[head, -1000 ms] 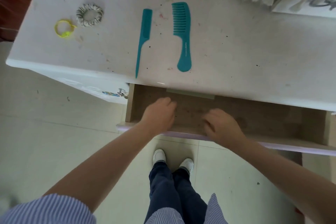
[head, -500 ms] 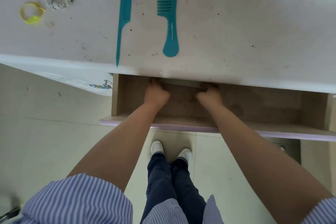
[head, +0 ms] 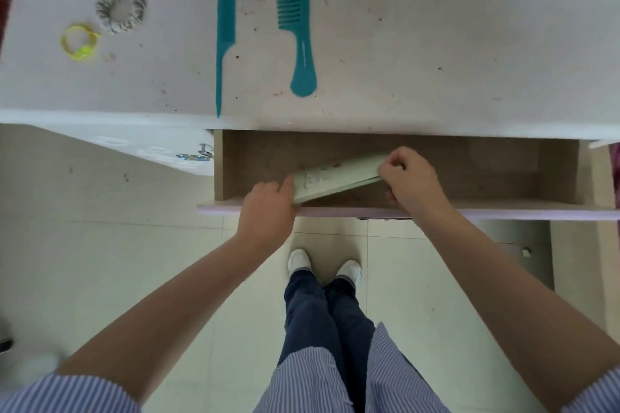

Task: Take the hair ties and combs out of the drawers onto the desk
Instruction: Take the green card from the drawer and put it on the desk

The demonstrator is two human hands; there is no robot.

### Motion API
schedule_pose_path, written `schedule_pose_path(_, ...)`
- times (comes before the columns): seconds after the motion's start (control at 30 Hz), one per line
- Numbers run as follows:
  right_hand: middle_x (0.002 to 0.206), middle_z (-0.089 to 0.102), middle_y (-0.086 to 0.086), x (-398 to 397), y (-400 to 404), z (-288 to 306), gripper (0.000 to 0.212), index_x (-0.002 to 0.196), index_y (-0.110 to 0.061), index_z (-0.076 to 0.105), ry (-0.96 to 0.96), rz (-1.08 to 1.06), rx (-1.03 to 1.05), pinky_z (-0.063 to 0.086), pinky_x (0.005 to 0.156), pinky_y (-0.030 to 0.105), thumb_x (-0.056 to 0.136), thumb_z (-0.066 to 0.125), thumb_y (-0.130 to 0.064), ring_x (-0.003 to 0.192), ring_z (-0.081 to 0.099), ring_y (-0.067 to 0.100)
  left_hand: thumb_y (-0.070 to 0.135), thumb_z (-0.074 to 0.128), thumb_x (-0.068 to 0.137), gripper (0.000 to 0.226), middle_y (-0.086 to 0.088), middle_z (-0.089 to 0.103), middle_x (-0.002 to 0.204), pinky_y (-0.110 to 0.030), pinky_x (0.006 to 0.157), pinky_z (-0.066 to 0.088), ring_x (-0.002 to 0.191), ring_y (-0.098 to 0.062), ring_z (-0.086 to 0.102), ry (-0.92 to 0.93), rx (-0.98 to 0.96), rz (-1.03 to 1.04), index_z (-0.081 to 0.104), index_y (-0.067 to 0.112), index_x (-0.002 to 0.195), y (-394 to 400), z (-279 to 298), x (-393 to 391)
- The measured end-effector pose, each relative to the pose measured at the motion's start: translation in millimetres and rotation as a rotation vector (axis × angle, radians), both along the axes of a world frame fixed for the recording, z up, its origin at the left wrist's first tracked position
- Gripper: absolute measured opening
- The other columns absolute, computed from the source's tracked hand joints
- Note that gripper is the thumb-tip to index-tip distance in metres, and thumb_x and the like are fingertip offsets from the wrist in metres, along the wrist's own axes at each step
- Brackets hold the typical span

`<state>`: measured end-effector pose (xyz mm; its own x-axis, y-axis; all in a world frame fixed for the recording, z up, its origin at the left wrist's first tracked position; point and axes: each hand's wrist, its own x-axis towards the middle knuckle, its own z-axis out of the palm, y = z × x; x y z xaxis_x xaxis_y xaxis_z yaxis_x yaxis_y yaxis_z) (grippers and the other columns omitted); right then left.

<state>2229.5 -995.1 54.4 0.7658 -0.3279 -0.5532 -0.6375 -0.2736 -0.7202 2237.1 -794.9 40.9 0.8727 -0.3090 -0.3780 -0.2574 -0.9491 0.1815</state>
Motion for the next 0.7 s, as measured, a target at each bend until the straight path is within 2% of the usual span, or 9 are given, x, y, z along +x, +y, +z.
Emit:
schedule_pose_path(0.13, 0.057, 0.042, -0.004, -28.0, 1.0, 32.7, 0.04, 0.057, -0.027, 0.042, -0.218, -0.146, 0.121, 0.036, 0.037, 0.017, 0.082, 0.048, 0.004, 0.041, 0.044, 0.005, -0.002, 0.087, 0.052, 0.041, -0.02, 0.065, 0.058, -0.026, 0.045, 0.052, 0.052, -0.033, 0.061, -0.281, -0.253, -0.127, 0.071, -0.008, 0.089, 5.9, 35.4, -31.3)
schedule_pose_path(0.23, 0.056, 0.049, -0.014, -40.2, -10.4, 57.1, 0.034, 0.051, -0.029, 0.048, -0.34, -0.271, 0.265, 0.04, 0.043, 0.012, 0.073, 0.049, -0.003, 0.053, 0.046, 0.001, 0.003, 0.08, 0.061, 0.034, -0.012, 0.056, 0.066, -0.019, 0.04, 0.042, 0.061, -0.018, 0.046, -0.46, -0.448, -0.306, 0.069, -0.001, 0.092, 1.1, 53.2, -34.0)
schedule_pose_path(0.33, 0.048, 0.05, -0.018, -28.4, -23.3, 76.1, 0.03, 0.051, -0.03, 0.054, -0.431, -0.311, 0.314, 0.034, 0.045, 0.011, 0.066, 0.047, -0.005, 0.047, 0.039, -0.002, 0.007, 0.062, 0.072, 0.024, -0.014, 0.052, 0.063, -0.02, 0.049, 0.034, 0.062, -0.016, 0.033, -0.56, -0.539, -0.323, 0.07, -0.002, 0.092, -11.6, 67.2, -7.5)
schedule_pose_path(0.4, 0.063, 0.048, -0.01, -5.5, -34.8, 77.0, 0.032, 0.063, -0.028, 0.05, -0.472, -0.336, 0.33, 0.043, 0.043, 0.007, 0.076, 0.046, 0.001, 0.052, 0.045, -0.001, 0.004, 0.059, 0.071, 0.024, -0.021, 0.057, 0.052, -0.024, 0.044, 0.044, 0.062, -0.022, 0.046, -0.571, -0.489, -0.326, 0.073, -0.009, 0.085, -26.1, 73.9, 18.6)
schedule_pose_path(0.47, 0.08, 0.044, 0.0, 27.0, -45.2, 70.3, 0.027, 0.088, -0.019, 0.048, -0.428, -0.357, 0.312, 0.054, 0.05, 0.012, 0.089, 0.041, 0.006, 0.064, 0.051, 0.008, -0.002, 0.064, 0.071, 0.023, -0.028, 0.064, 0.061, -0.03, 0.047, 0.054, 0.058, -0.035, 0.062, -0.518, -0.387, -0.356, 0.07, -0.012, 0.091, -42.8, 74.4, 43.0)
schedule_pose_path(0.5, 0.09, 0.045, 0.004, 42.4, -49.8, 64.4, 0.024, 0.104, -0.015, 0.044, -0.387, -0.365, 0.305, 0.056, 0.056, 0.016, 0.092, 0.04, 0.005, 0.071, 0.055, 0.012, -0.004, 0.067, 0.073, 0.027, -0.031, 0.067, 0.073, -0.037, 0.054, 0.057, 0.065, -0.039, 0.065, -0.437, -0.345, -0.352, 0.067, -0.012, 0.099, -54.6, 71.5, 53.5)
schedule_pose_path(0.57, 0.112, 0.046, 0.013, 68.1, -56.9, 50.6, 0.044, 0.134, -0.009, 0.026, -0.335, -0.393, 0.407, 0.056, 0.071, 0.025, 0.094, 0.041, 0.002, 0.089, 0.057, 0.023, 0.001, 0.061, 0.085, 0.037, -0.029, 0.064, 0.104, -0.043, 0.077, 0.053, 0.093, -0.04, 0.062, -0.267, -0.277, -0.307, 0.055, -0.006, 0.121, -81.1, 59.5, 72.8)
schedule_pose_path(0.63, 0.121, 0.05, 0.022, 80.8, -66.3, 41.2, 0.058, 0.143, -0.008, 0.011, -0.31, -0.416, 0.521, 0.051, 0.093, 0.038, 0.095, 0.04, 0.005, 0.104, 0.054, 0.029, 0.007, 0.053, 0.091, 0.045, -0.021, 0.058, 0.117, -0.039, 0.089, 0.045, 0.107, -0.034, 0.055, -0.102, -0.277, -0.321, 0.042, 0.003, 0.134, -103.5, 44.1, 85.0)
schedule_pose_path(0.7, 0.132, 0.047, 0.03, 85.7, -85.6, 36.3, 0.055, 0.144, -0.002, 0.014, -0.292, -0.397, 0.503, 0.04, 0.108, 0.043, 0.095, 0.039, 0.006, 0.116, 0.051, 0.034, 0.005, 0.052, 0.09, 0.056, -0.017, 0.057, 0.117, -0.037, 0.092, 0.044, 0.107, -0.03, 0.053, -0.028, -0.332, -0.362, 0.031, 0.011, 0.142, -111.3, 35.2, 92.1)
